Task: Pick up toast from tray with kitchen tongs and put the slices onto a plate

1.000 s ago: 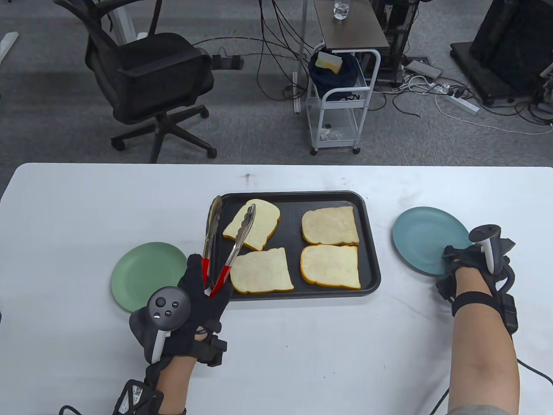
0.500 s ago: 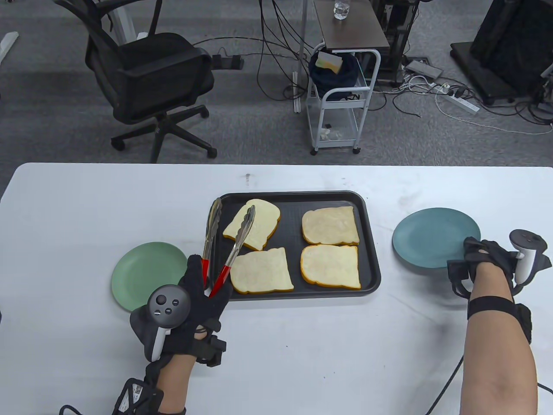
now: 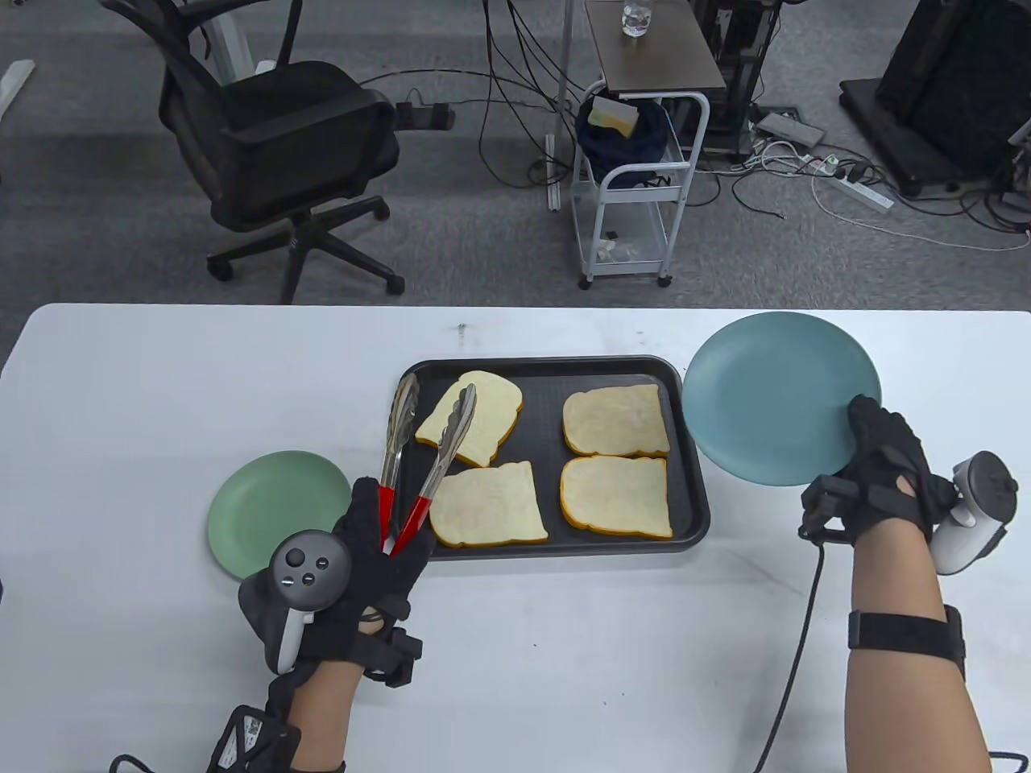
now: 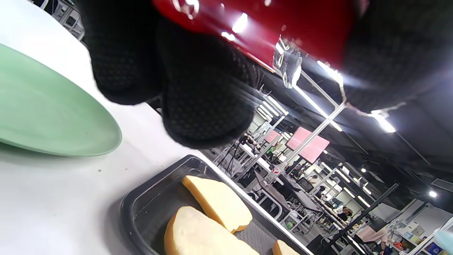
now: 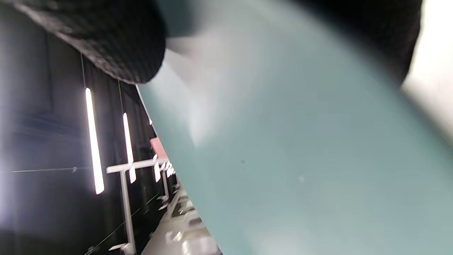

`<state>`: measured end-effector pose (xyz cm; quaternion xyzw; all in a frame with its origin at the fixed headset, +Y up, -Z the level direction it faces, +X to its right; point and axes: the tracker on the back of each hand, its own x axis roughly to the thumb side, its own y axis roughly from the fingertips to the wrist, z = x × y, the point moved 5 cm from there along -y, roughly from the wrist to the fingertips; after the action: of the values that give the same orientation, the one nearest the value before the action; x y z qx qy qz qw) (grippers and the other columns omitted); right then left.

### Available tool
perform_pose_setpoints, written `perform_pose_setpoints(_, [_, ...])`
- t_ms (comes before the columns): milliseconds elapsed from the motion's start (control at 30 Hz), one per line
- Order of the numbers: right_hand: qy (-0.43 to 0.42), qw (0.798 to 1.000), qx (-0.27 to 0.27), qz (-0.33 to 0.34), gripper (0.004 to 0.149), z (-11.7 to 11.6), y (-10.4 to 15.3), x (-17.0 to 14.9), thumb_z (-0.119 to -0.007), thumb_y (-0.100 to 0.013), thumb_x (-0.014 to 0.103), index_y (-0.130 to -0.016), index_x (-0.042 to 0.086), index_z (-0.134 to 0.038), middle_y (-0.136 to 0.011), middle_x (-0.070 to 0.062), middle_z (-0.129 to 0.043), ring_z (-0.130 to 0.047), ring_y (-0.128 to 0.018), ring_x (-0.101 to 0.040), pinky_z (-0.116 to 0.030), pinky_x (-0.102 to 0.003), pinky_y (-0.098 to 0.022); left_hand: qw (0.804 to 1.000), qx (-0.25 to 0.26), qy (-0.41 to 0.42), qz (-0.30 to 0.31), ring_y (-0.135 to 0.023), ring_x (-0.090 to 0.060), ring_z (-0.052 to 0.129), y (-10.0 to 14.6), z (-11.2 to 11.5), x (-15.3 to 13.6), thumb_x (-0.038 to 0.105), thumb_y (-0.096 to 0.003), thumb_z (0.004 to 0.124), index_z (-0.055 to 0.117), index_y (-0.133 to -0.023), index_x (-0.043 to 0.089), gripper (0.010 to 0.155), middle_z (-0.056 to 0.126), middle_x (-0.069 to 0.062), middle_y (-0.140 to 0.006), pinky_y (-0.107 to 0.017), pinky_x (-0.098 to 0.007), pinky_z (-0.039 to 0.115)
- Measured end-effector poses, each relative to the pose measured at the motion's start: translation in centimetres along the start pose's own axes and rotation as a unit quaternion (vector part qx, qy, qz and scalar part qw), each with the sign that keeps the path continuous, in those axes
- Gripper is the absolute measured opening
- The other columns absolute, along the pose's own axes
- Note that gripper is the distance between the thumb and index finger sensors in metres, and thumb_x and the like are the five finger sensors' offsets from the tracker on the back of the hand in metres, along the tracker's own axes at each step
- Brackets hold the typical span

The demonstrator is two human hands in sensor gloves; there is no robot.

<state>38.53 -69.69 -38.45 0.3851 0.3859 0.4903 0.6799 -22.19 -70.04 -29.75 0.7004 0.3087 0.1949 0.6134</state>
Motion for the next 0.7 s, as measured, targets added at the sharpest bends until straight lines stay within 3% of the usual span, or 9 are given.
perform_pose_setpoints(100, [-0.015,0.999,0.037,0.002,0.048,-2.3,2.1,-1.6,-0.076,-0.048,0.051,-0.083,0.020,-0.063,-0.074,-0.015,-0.092,-0.110,-0.050,-0.034,-0.090,-0.050,-0.038,1.000,-0.017,0.007,-0.015,-0.040,-0.014,0.110,-0.5,0.6,-1.0,0.068,-0.0316,0.092,0.052,-0.104,0.028,0.092,0.083,-0.004,-0.092,-0.045,-0.042,0.093])
perform_pose_setpoints(267, [-0.051,0.997,0.059,-0.010,0.050,-3.5,4.2,-4.6,-0.073,-0.049,0.053,-0.084,0.020,-0.060,-0.074,-0.015,-0.089,-0.110,-0.049,-0.033,-0.090,-0.049,-0.037,0.998,-0.050,0.026,-0.040,-0.039,-0.013,0.112,-1.3,1.8,-2.6,0.069,-0.0312,0.092,0.053,-0.103,0.027,0.092,0.083,-0.004,-0.093,-0.044,-0.041,0.094])
perform_pose_setpoints(400, [-0.091,0.993,0.073,-0.037,0.050,-3.7,4.5,-7.1,-0.073,-0.049,0.053,-0.084,0.020,-0.060,-0.074,-0.015,-0.089,-0.109,-0.048,-0.033,-0.090,-0.049,-0.037,0.996,-0.062,0.031,-0.056,-0.039,-0.013,0.113,-1.7,2.5,-3.5,0.070,-0.0312,0.092,0.054,-0.103,0.027,0.092,0.083,-0.004,-0.093,-0.043,-0.040,0.095])
perform_pose_setpoints(700, [-0.107,0.990,0.080,-0.048,0.050,-3.6,4.4,-8.4,-0.072,-0.048,0.054,-0.084,0.021,-0.060,-0.074,-0.014,-0.089,-0.109,-0.048,-0.032,-0.090,-0.049,-0.037,0.993,-0.081,0.021,-0.086,-0.039,-0.012,0.115,-2.8,3.8,-4.2,0.070,-0.0317,0.091,0.056,-0.102,0.026,0.090,0.085,-0.004,-0.093,-0.043,-0.039,0.097])
